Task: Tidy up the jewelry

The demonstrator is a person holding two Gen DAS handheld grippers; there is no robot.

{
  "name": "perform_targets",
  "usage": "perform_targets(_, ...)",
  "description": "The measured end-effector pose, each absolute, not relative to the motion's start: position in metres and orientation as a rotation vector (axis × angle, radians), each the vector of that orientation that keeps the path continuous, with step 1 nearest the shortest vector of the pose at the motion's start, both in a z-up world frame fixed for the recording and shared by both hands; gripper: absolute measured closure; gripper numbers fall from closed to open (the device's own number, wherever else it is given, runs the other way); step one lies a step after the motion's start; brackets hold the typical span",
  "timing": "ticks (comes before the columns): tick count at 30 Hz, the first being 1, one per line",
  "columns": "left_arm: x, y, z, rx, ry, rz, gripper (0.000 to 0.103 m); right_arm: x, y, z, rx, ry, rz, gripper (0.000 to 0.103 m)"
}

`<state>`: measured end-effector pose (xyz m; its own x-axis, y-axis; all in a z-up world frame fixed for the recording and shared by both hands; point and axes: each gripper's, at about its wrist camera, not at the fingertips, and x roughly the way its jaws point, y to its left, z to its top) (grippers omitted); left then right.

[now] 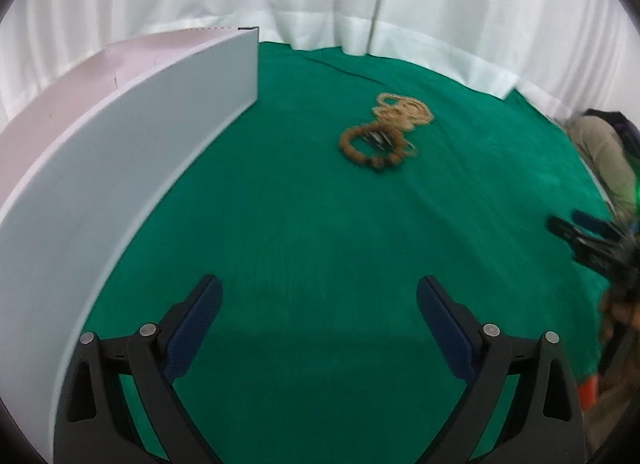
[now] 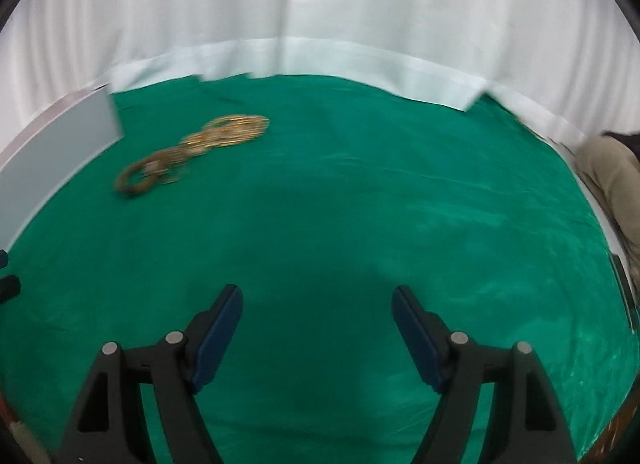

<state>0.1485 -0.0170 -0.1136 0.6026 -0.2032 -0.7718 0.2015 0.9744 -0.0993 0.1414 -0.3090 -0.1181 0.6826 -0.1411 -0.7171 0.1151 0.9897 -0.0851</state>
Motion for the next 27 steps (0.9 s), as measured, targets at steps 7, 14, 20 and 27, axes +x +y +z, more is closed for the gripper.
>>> perform_targets(7, 0.211, -0.019, -0.135, 0.025, 0.895, -0.146, 0.005, 0.157, -0.356, -0.146, 0.082, 0.855, -0.206, 0.024)
perform_targets(14, 0.223, -0.027, -0.147, 0.086, 0.947, -0.126, 0.0, 0.154, -0.351, -0.149, 0.066, 0.868, -0.216, 0.02)
perform_targets(20, 0.223, -0.025, -0.148, 0.066, 0.943, -0.128, 0.0, 0.154, -0.35, -0.148, 0.073, 0.868, -0.214, 0.02)
perform_targets(27, 0.223, -0.026, -0.149, 0.065, 0.942, -0.128, 0.0, 0.155, -0.351, -0.148, 0.073, 0.868, -0.214, 0.02)
